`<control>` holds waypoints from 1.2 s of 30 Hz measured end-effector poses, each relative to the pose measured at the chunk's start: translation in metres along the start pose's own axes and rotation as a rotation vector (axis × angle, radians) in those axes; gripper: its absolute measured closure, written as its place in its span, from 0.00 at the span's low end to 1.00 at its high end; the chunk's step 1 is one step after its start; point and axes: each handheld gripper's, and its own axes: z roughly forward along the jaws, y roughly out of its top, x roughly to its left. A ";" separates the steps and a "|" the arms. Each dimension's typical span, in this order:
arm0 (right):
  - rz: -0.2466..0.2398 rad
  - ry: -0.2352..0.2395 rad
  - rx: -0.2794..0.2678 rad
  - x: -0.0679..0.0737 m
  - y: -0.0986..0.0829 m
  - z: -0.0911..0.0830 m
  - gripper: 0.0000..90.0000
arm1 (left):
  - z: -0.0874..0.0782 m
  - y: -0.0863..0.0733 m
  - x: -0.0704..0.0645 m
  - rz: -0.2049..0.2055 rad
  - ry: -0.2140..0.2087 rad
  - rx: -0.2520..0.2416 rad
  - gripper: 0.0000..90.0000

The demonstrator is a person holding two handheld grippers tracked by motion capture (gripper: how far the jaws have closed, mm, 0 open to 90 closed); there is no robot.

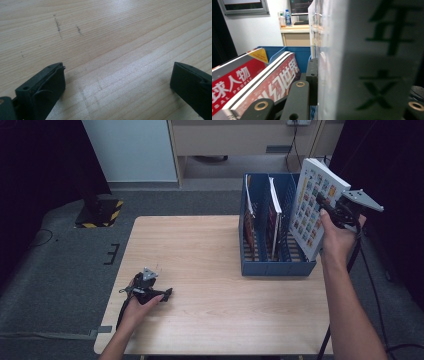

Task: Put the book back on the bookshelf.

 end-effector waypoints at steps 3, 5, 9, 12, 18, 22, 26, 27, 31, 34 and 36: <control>0.012 -0.005 -0.006 -0.002 -0.002 0.005 0.82 | 0.000 0.000 0.000 0.000 0.000 0.000 0.00; 0.026 -0.005 -0.006 -0.002 -0.003 0.009 0.82 | 0.000 0.000 0.000 -0.001 0.002 0.000 0.00; 0.017 -0.002 -0.022 -0.001 -0.003 0.012 0.82 | 0.000 0.000 0.000 -0.002 0.003 0.000 0.00; -0.004 -0.003 -0.015 0.000 -0.006 0.016 0.82 | 0.000 0.000 0.000 -0.001 0.002 0.002 0.00; 0.009 -0.003 -0.018 0.001 -0.013 0.022 0.82 | 0.000 0.000 0.000 -0.002 0.003 0.000 0.00; 0.006 0.001 -0.025 0.001 -0.017 0.026 0.82 | 0.000 0.000 0.000 -0.002 0.003 0.000 0.00; 0.011 -0.004 -0.032 0.002 -0.020 0.031 0.82 | 0.000 0.000 0.000 -0.001 0.003 0.002 0.00; 0.018 -0.004 -0.036 0.002 -0.021 0.032 0.82 | 0.000 0.000 0.000 -0.002 0.003 0.000 0.00; 0.025 -0.002 -0.041 0.002 -0.022 0.034 0.82 | 0.000 0.000 0.000 -0.001 0.003 0.000 0.00; 0.026 -0.003 -0.048 0.003 -0.024 0.033 0.82 | 0.000 0.000 0.000 -0.001 0.003 0.001 0.00; 0.023 -0.007 -0.043 0.002 -0.027 0.033 0.82 | 0.000 0.000 0.000 -0.001 0.003 0.001 0.00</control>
